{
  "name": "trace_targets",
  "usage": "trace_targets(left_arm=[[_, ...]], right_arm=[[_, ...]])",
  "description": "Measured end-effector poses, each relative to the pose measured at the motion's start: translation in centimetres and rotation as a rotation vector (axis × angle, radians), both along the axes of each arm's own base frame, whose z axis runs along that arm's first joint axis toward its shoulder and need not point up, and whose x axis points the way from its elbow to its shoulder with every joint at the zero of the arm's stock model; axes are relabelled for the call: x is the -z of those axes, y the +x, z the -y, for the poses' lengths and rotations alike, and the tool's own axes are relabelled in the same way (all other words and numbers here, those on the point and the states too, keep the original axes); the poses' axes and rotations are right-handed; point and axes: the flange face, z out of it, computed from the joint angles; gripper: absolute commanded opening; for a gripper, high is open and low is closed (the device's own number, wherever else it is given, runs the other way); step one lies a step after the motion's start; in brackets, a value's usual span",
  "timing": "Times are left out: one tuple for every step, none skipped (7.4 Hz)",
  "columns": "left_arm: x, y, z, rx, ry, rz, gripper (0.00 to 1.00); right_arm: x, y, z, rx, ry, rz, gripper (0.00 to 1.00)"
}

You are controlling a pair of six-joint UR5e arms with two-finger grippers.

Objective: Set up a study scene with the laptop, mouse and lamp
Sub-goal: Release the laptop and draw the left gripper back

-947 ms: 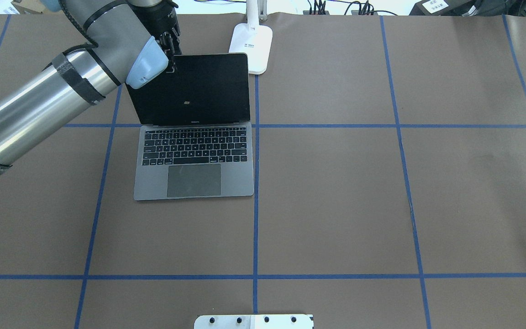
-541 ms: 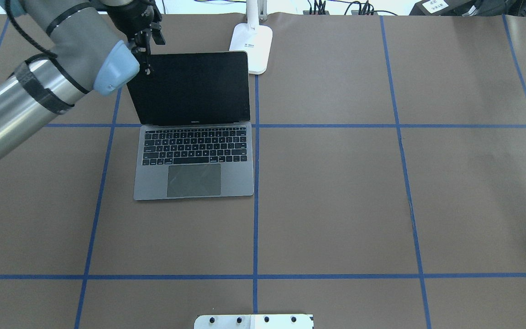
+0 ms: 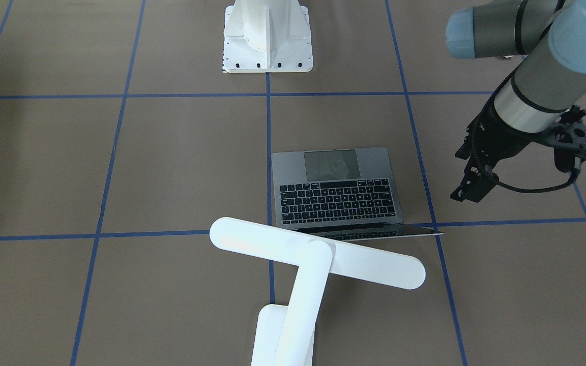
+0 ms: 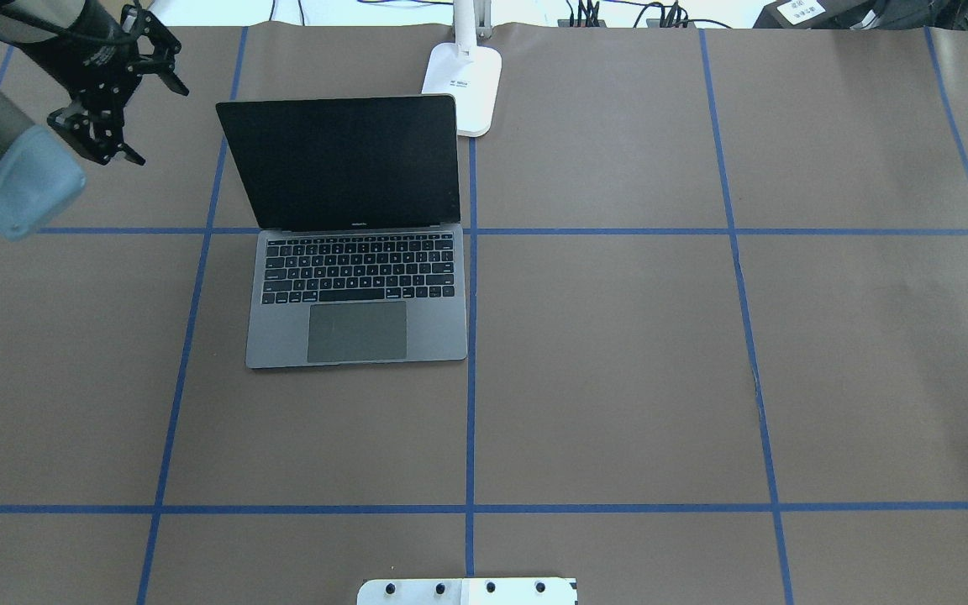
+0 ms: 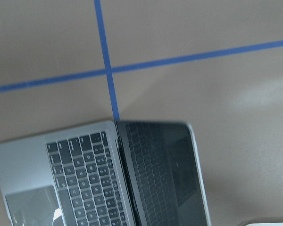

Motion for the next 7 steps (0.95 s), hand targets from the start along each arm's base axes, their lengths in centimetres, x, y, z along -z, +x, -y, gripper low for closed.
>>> trace_targets(left_arm=[[-2.2,-1.3,-2.0,-0.085,0.09,0.031,1.0],[-4.3,-2.5,-3.9,-0.176,0.174,0.058,1.0],[-5.9,-3.3,-5.5,-0.266,0.253,0.079,1.0],[-7.0,-3.8,-6.3,-0.343,0.316,0.094,1.0],[-7.6,-4.0,-6.7,-0.387,0.357,0.101,1.0],[-7.9,-4.0,-6.8,-0.404,0.388,0.099,1.0],[-8.2,-4.0,-6.9,-0.409,0.413,0.094,1.0]], right_arm=[[-0.8,-0.6,-1.2,0.024,-0.016,0.028,1.0],[-1.9,-1.1,-3.1,0.063,-0.026,0.081,1.0],[-3.3,-1.2,-5.3,0.109,-0.01,0.125,1.0],[-5.0,-1.1,-7.7,0.158,0.019,0.151,1.0],[-6.6,-0.9,-9.9,0.195,0.036,0.163,1.0],[-8.3,-0.8,-11.9,0.238,0.059,0.169,1.0],[-10.2,-0.8,-13.5,0.3,0.103,0.174,1.0]])
